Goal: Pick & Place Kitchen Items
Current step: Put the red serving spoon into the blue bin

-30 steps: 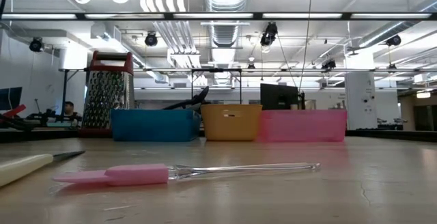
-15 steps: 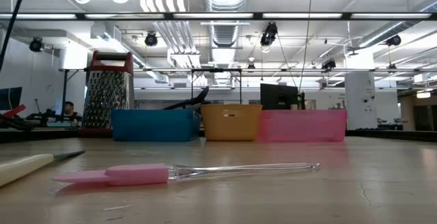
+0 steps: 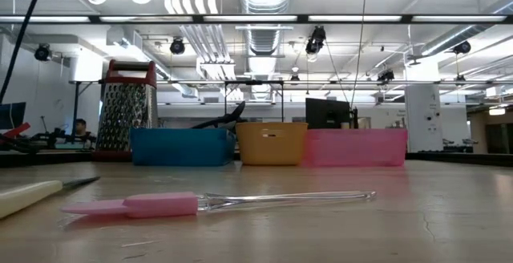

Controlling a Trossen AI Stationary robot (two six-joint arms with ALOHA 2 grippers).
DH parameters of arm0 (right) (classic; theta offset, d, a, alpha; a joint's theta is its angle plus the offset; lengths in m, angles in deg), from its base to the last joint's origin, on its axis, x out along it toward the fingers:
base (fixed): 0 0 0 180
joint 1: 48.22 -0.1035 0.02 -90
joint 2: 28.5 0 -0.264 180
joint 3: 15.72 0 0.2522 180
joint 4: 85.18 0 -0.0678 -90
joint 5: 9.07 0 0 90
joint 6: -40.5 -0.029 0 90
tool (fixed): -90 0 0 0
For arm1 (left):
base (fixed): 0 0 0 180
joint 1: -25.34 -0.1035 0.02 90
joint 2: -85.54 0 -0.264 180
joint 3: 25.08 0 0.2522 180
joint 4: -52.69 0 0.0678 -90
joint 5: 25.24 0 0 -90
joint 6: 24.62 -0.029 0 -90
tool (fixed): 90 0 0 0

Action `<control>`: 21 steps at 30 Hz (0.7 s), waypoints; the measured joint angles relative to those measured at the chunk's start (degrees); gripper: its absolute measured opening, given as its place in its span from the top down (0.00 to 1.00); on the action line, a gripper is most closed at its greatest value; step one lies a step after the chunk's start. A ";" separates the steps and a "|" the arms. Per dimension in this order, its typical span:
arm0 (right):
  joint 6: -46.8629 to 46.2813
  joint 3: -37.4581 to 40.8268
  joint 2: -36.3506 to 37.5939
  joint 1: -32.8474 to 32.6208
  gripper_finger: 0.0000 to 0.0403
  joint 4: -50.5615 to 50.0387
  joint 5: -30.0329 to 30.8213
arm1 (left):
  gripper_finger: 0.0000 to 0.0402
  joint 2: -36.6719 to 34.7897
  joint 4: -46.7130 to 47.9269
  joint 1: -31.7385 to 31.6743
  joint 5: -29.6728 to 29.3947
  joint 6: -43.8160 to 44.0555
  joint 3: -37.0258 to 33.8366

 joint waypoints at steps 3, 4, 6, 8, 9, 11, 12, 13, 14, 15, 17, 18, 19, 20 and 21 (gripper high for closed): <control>-0.38 0.00 0.00 0.18 0.92 -0.03 -0.01 | 0.51 0.69 0.09 -0.09 0.00 -0.04 0.75; -0.40 0.00 0.00 0.22 0.92 0.12 -0.01 | 0.51 0.93 0.15 -0.18 0.00 -0.10 0.93; -0.53 0.00 0.00 0.24 0.92 0.42 0.01 | 0.51 1.04 0.17 -0.39 0.00 -0.25 1.08; -0.47 0.00 0.00 0.31 0.92 0.48 -0.01 | 0.51 1.04 -0.03 -0.66 0.00 -0.28 1.08; -0.39 0.02 0.00 0.31 0.92 0.59 -0.01 | 0.51 1.04 -0.09 -0.76 0.00 -0.28 1.08; -0.38 0.04 0.00 0.50 0.92 0.71 -0.09 | 0.51 1.04 -0.06 -0.82 -0.02 -0.30 1.08; -0.38 0.04 -0.08 0.68 0.92 0.93 -0.46 | 0.51 1.04 -0.06 -0.83 -0.02 -0.31 1.14; -0.38 0.04 -0.56 0.89 0.92 1.72 -1.34 | 0.51 1.04 -0.06 -0.83 -0.02 -0.32 1.36; -0.42 0.04 -0.93 1.08 0.92 2.65 -2.44 | 0.51 1.04 -0.17 -0.84 -0.02 -0.61 1.55; -0.44 0.04 -1.45 1.27 0.92 3.16 -3.64 | 0.51 1.00 -0.22 -0.89 -0.04 -1.13 1.62; -0.45 -0.45 -2.38 1.59 0.92 3.43 -4.25 | 0.51 0.97 -0.18 -1.12 -0.08 -1.57 1.65; -0.33 -0.50 -2.49 1.60 0.92 3.36 -4.26 | 0.51 0.97 -0.02 -1.22 -0.04 -1.51 1.65; -0.19 -0.54 -2.54 1.61 0.92 3.30 -4.25 | 0.51 0.97 0.00 -1.24 -0.03 -1.39 1.65; -0.03 -0.65 -2.54 1.61 0.92 3.35 -4.25 | 0.51 0.97 -0.02 -1.24 0.02 -1.25 1.65; 0.12 -0.70 -2.47 1.60 0.92 3.43 -4.26 | 0.51 0.97 -0.06 -1.26 0.39 -0.90 1.65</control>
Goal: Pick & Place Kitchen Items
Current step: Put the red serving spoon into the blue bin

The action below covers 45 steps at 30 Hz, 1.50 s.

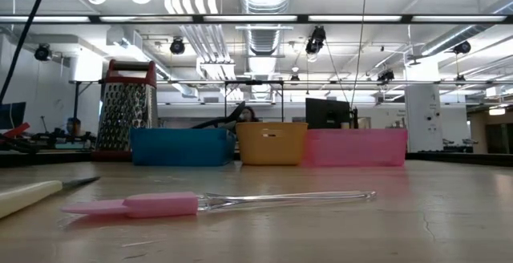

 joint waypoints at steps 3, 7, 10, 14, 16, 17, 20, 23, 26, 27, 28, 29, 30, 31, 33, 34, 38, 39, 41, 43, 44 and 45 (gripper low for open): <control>0.25 0.00 0.04 0.26 0.92 -0.07 0.03 | 0.51 0.00 -0.12 0.02 3.47 0.64 0.00; -0.52 0.00 -0.21 1.37 0.92 0.24 -1.69 | 0.51 -0.04 -0.60 0.15 7.76 0.99 0.63; -0.62 -0.11 -0.52 1.59 0.92 0.55 -1.72 | 0.51 -0.04 -0.86 0.15 6.39 -0.46 0.64; 0.96 0.00 -0.59 1.64 0.92 1.46 -1.76 | 0.51 -0.04 -1.45 0.13 6.03 -2.05 0.66; 1.30 0.00 -0.59 1.63 0.92 1.54 -1.76 | 0.51 -0.04 -1.34 0.15 5.82 -2.84 0.66; 1.45 0.00 -0.59 1.63 0.92 1.52 -1.76 | 0.51 -0.04 -1.31 0.15 5.78 -3.07 0.66; 2.01 0.00 -0.59 1.64 0.92 1.52 -1.76 | 0.51 -0.04 -1.49 0.15 5.65 -3.21 0.66; 2.09 -0.02 -0.59 1.80 0.92 1.56 -2.38 | 0.51 0.54 -2.73 0.15 5.66 -2.89 0.66; 1.52 -0.13 -0.59 1.97 0.92 2.20 -3.58 | 0.51 1.54 -4.91 0.26 5.71 -2.87 0.66; 0.77 -0.13 -0.59 2.01 0.92 2.39 -4.57 | 0.51 1.82 -5.25 0.30 5.69 -3.34 0.68; 0.08 -0.13 -0.59 2.12 0.92 2.42 -5.55 | 0.51 1.97 -5.32 0.34 5.72 -3.84 0.68; -0.21 -0.09 -0.59 2.22 0.92 2.45 -6.14 | 0.51 2.15 -5.40 0.41 5.82 -4.09 0.68; -0.23 -0.02 -0.59 2.27 0.92 2.45 -6.36 | 0.51 2.37 -5.90 0.43 5.81 -4.16 0.68; -0.07 -0.02 -0.59 2.27 0.92 2.45 -6.48 | 0.51 2.53 -6.31 0.47 5.83 -4.20 0.68; 0.52 0.00 -0.59 2.24 0.92 2.45 -7.04 | 0.51 2.94 -8.06 0.56 5.99 -3.75 0.68; 0.90 -0.01 -0.59 2.27 0.92 2.45 -7.28 | 0.51 3.25 -9.43 0.61 6.28 -3.35 0.68; 2.86 0.00 -0.59 2.32 0.92 2.35 -8.81 | 0.51 5.97 -17.17 0.65 8.01 -1.79 0.68; 2.89 0.02 -0.59 2.32 0.92 2.35 -9.48 | 0.51 6.85 -19.13 0.79 8.12 -1.86 0.68; 2.85 0.02 -0.59 2.33 0.92 2.37 -10.60 | 0.51 8.60 -22.78 0.99 8.04 -2.91 0.68; 2.25 0.07 -0.59 2.31 0.92 2.35 -10.88 | 0.51 9.72 -24.12 0.99 7.87 -3.95 0.68; 1.85 0.07 -0.59 2.31 0.92 2.37 -11.02 | 0.51 9.97 -24.17 0.98 7.58 -3.97 0.68; 1.63 0.07 -0.59 2.26 0.92 2.37 -11.08 | 0.51 10.08 -23.67 0.98 7.18 -3.80 0.68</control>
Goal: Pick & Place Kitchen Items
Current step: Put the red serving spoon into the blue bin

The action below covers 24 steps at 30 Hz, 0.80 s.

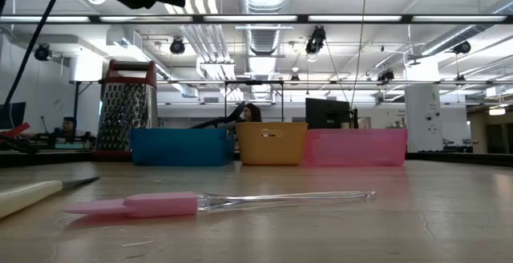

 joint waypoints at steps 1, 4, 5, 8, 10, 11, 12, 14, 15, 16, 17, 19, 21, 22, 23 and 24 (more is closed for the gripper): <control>-0.08 0.00 0.00 -0.19 0.92 0.04 -0.88 | 0.51 0.04 0.53 -0.04 -0.65 0.99 0.00; -1.73 -0.81 0.02 -0.49 0.92 0.08 -4.46 | 0.51 0.04 2.65 -0.87 -4.06 3.88 0.00; -2.68 -0.95 0.06 -0.58 0.92 0.07 -4.44 | 0.51 0.04 2.95 -1.26 -4.02 4.99 0.00; -4.40 -1.03 0.13 -0.44 0.92 -0.08 -3.84 | 0.51 0.04 3.02 -1.96 -1.53 8.27 0.14; -4.44 -1.01 0.11 0.12 0.92 -0.42 -3.75 | 0.51 0.04 4.46 -1.94 -0.31 9.48 1.11; -4.72 -1.01 0.11 0.37 0.92 -0.54 -3.73 | 0.51 0.04 5.92 -1.96 0.00 9.58 1.80; -5.32 -1.01 0.11 0.52 0.92 -1.15 -3.70 | 0.51 0.04 7.89 -1.97 0.08 9.50 2.58; -6.02 -0.94 0.11 0.62 0.92 -1.82 -3.54 | 0.51 0.01 12.36 -1.99 0.26 9.52 4.28; -6.60 -0.89 0.11 0.61 0.92 -2.40 -3.50 | 0.51 0.01 14.86 -2.02 0.34 9.49 5.17; -7.10 -0.87 0.11 0.62 0.92 -2.82 -3.50 | 0.51 0.01 17.19 -2.04 0.68 9.39 6.02; -7.59 -0.87 0.11 0.61 0.92 -3.04 -3.52 | 0.51 0.01 19.40 -2.05 1.31 9.26 6.84; -8.38 -0.98 0.11 0.60 0.92 -3.61 -3.54 | 0.51 0.01 22.50 -2.05 2.74 9.20 8.09; -8.31 -1.25 0.11 0.55 0.92 -4.41 -3.54 | 0.51 0.01 23.69 -2.03 3.59 9.19 8.65; -8.00 -1.27 0.11 0.55 0.92 -4.62 -3.56 | 0.51 0.01 23.68 -1.97 4.52 9.18 8.72; -7.79 -1.31 0.13 0.55 0.92 -4.82 -3.56 | 0.51 0.01 23.68 -1.96 5.82 9.25 8.74; -7.70 -1.37 0.13 0.55 0.92 -4.90 -3.56 | 0.51 0.01 23.68 -1.92 7.03 9.45 8.74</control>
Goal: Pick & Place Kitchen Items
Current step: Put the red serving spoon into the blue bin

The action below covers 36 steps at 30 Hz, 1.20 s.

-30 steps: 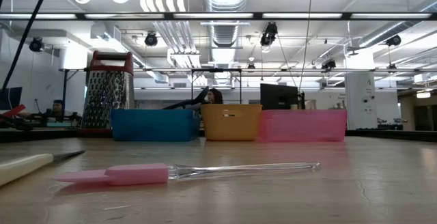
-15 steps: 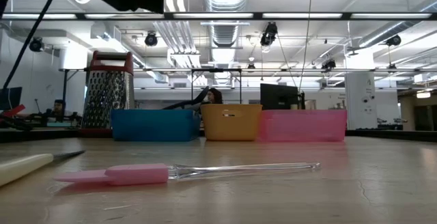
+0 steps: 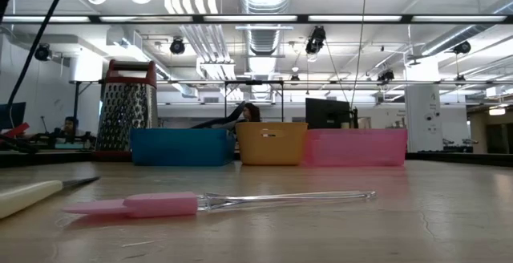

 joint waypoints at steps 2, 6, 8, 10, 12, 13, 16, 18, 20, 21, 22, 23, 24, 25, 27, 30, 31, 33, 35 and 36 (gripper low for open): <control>0.22 -0.03 0.00 0.01 0.92 0.10 -0.38 | 0.51 0.00 -0.10 0.07 0.75 -0.01 0.04; 0.74 -0.03 0.00 0.00 0.92 0.03 -0.64 | 0.51 0.00 -0.72 0.25 0.77 -0.03 0.00; 0.91 -0.03 0.02 0.00 0.92 -0.20 -0.81 | 0.51 0.00 -1.06 0.29 0.79 0.03 0.00; 1.07 -0.08 0.02 0.02 0.92 -0.45 -1.65 | 0.51 0.00 -1.25 0.34 0.83 0.05 0.00; 0.06 -0.42 0.02 0.02 0.92 -0.82 -1.65 | 0.51 0.00 -1.32 0.46 0.31 0.43 0.21; -0.31 -0.56 0.04 0.00 0.92 -1.01 -1.64 | 0.51 -0.01 -1.45 0.65 -0.95 0.41 0.24; -0.36 -0.70 0.09 0.02 0.92 -1.29 -1.37 | 0.53 -0.07 -1.46 1.55 -4.63 -1.52 0.10; -0.35 -0.77 0.09 0.00 0.92 -1.36 -1.25 | 0.55 -0.07 -1.23 2.11 -7.72 -3.26 0.02; 0.46 -0.82 0.09 -0.16 0.92 -1.16 -1.23 | 0.58 -0.07 -1.21 2.56 -10.25 -4.98 -0.06; 1.03 -0.82 0.09 -0.21 0.92 -1.11 -1.21 | 0.59 -0.07 -1.22 2.69 -10.73 -5.53 -0.11; 1.58 -0.77 0.09 -0.33 0.92 -1.14 -1.19 | 0.60 -0.07 -1.22 2.77 -11.24 -5.84 -0.13; 2.15 -0.67 0.09 -0.43 0.92 -1.15 -1.08 | 0.61 -0.07 -1.22 2.84 -11.38 -5.89 -0.13; 2.88 -0.51 0.09 -0.48 0.92 -1.26 -1.04 | 0.62 -0.07 -1.20 2.86 -11.52 -5.86 -0.15; 3.43 -0.45 0.09 -0.49 0.92 -1.58 -1.02 | 0.63 -0.07 -1.20 2.89 -11.59 -5.34 -0.15; 3.80 -0.42 0.09 -0.52 0.92 -2.04 -1.01 | 0.63 -0.07 -1.22 2.87 -11.66 -3.29 -0.15; 4.42 -0.42 0.13 -0.50 0.92 -2.65 -1.03 | 0.63 -0.07 -1.22 2.87 -11.78 -3.22 -0.20; 4.49 -0.50 0.13 -0.50 0.92 -2.96 -1.03 | 0.63 -0.07 -1.22 2.87 -11.78 -3.38 -0.20; 5.18 -1.04 0.13 -0.58 0.92 -4.92 -1.01 | 0.63 -0.07 -1.21 2.89 -12.06 -3.55 -0.24; 5.61 -1.23 0.13 -0.66 0.92 -5.64 -0.52 | 0.63 -0.07 -1.16 2.89 -12.63 -3.50 -0.28; 5.69 -1.25 0.13 -0.77 0.92 -5.64 -0.08 | 0.63 -0.07 -1.18 2.89 -12.70 -3.48 -0.28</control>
